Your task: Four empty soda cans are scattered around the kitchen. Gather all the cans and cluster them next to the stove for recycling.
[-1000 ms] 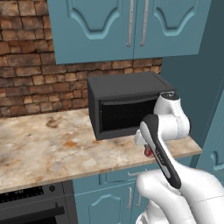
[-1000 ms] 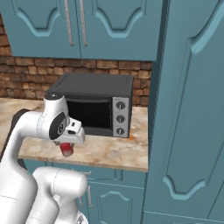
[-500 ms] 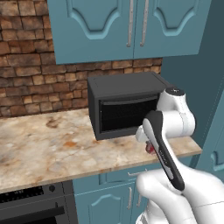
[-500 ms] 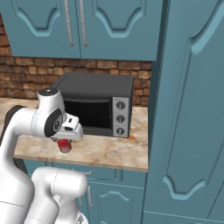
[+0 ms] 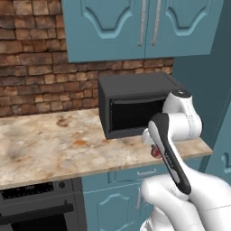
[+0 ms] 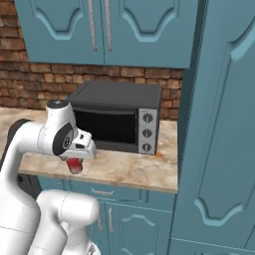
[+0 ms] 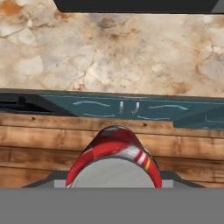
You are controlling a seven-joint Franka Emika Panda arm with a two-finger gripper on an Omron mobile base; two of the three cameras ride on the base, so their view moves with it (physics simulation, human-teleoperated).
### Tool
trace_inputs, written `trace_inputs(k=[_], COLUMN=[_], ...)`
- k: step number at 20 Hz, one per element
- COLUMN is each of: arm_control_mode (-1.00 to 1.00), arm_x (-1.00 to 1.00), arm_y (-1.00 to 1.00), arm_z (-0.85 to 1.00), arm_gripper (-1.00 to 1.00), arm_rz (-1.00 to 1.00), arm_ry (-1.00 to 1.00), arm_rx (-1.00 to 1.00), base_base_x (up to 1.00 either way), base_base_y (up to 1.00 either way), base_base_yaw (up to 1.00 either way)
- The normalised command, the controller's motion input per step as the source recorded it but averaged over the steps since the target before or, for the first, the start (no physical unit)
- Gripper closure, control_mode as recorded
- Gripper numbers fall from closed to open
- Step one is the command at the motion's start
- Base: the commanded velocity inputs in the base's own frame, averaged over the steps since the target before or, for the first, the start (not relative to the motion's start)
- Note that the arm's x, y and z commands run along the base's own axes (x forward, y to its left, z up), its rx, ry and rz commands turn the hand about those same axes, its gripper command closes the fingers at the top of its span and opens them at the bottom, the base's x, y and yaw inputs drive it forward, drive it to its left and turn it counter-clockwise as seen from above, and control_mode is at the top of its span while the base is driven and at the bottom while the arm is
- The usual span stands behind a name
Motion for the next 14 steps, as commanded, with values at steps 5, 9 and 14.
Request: trace_inputs(k=[5,9,14], arm_control_mode=[1.00,1.00,1.00], arm_x=[0.00,0.00,0.00], arm_y=[0.00,0.00,0.00], arm_z=[0.00,0.00,0.00], arm_gripper=[1.00,1.00,1.00], arm_rz=[0.00,0.00,0.00], arm_ry=[0.00,0.00,0.00], arm_rx=[0.00,0.00,0.00], base_base_x=[-0.05,0.00,0.17], base_base_y=[1.00,0.66,0.33], base_base_yaw=[0.74,0.90,0.93])
